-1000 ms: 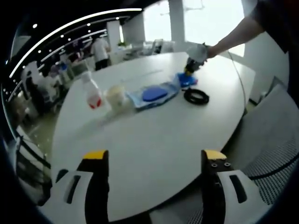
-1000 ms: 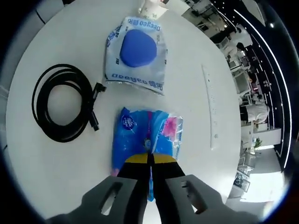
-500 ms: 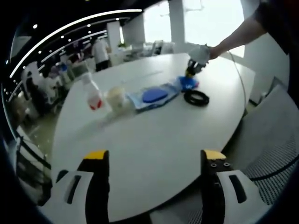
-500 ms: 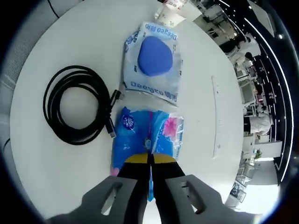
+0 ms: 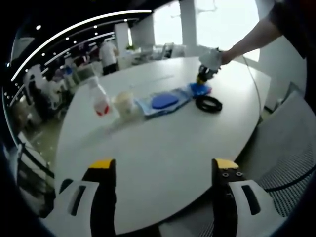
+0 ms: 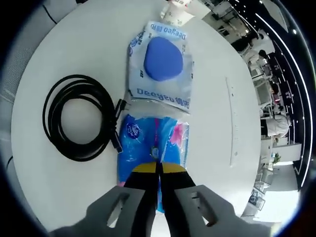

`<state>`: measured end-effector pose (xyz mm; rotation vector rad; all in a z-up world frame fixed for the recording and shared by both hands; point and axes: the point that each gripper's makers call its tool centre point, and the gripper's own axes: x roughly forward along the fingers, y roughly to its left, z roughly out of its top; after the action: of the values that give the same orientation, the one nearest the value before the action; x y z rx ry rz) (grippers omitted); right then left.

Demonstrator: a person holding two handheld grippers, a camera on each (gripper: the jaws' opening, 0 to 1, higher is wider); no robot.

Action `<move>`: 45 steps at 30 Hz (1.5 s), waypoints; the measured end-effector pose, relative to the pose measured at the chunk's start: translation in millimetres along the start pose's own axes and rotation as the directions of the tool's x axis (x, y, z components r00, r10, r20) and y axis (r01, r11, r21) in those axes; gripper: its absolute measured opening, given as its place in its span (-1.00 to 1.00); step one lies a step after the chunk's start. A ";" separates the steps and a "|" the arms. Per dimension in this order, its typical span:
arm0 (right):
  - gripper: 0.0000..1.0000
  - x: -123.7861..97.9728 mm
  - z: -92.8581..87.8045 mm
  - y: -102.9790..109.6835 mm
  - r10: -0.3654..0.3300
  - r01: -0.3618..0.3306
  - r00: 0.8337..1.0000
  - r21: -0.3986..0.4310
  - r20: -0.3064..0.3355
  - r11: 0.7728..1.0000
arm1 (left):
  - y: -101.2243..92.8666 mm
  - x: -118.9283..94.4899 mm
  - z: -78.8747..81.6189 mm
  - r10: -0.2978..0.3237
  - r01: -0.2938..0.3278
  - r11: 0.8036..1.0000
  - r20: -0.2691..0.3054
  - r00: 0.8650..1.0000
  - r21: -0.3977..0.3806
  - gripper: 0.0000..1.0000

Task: Arrange the tabletop items into an orderly group along one side of the table until the central work area is clear of visible clutter.

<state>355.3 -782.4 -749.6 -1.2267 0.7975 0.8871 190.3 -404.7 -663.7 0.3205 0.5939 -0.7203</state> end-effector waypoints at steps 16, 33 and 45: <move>-0.82 -4.2 -0.5 -8.2 -0.038 0.037 0.999 0.077 0.009 0.996 | -1.6 1.0 0.5 -0.007 0.007 1.000 -0.003 1.000 -0.003 0.50; -0.58 -35.8 18.6 -5.1 -0.126 0.113 0.991 0.237 0.041 0.965 | -7.0 1.1 0.9 -0.027 0.027 0.999 -0.006 1.000 0.029 0.50; -0.52 -47.8 41.2 20.3 -0.096 0.072 0.990 0.220 0.102 0.973 | -6.9 0.9 2.5 -0.029 0.029 0.999 0.001 1.000 0.038 0.50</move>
<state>317.4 -745.9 -709.2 -1.0036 0.7265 0.7717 187.0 -411.2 -662.8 0.3471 0.5846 -0.7605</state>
